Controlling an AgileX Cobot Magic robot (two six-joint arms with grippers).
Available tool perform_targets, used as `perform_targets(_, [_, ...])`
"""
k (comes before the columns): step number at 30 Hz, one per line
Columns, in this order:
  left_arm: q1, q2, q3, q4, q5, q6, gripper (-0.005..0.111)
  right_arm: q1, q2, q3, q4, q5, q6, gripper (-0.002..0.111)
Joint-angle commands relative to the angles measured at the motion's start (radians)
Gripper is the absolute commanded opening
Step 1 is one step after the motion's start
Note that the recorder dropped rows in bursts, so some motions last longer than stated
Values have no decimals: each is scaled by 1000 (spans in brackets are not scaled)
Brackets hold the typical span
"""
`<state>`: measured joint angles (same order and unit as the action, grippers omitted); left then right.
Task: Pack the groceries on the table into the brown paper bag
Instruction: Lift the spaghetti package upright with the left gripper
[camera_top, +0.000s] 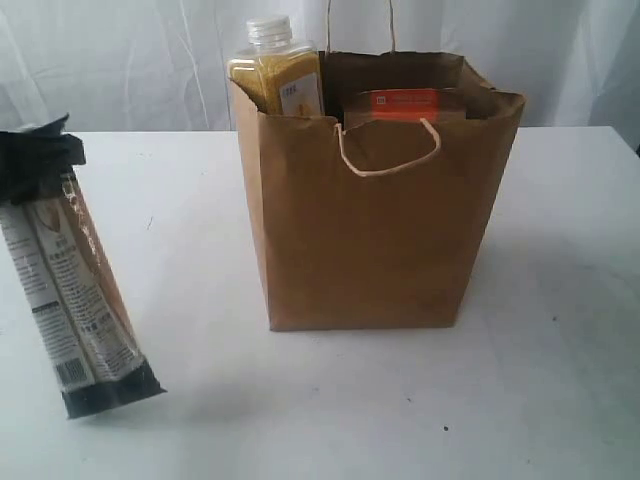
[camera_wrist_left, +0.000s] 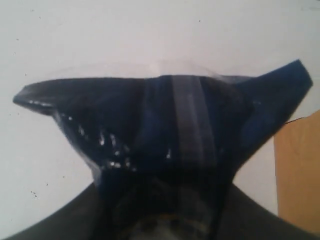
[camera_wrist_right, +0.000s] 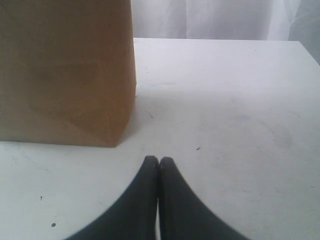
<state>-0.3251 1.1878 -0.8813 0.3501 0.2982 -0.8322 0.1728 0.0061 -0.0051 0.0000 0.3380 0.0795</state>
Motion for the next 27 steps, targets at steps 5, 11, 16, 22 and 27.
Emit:
perform_targets(5, [3,-229,-81,43,-15,-8,0,-4,-6,5,0,-3,3,0])
perform_targets(11, [3,-347,-178,44,-67,-8,0,-4,-6,5,0,-3,3,0])
perform_targets(16, [3,-383,-250,7,-92,-8,0,-4,-6,5,0,-3,3,0])
perform_targets(22, [-20,-389,-284,-17,-229,-8,0,-4,-6,5,0,-3,3,0])
perform_targets(27, [-59,-372,-301,-24,-288,-8,0,-4,-6,5,0,-3,3,0])
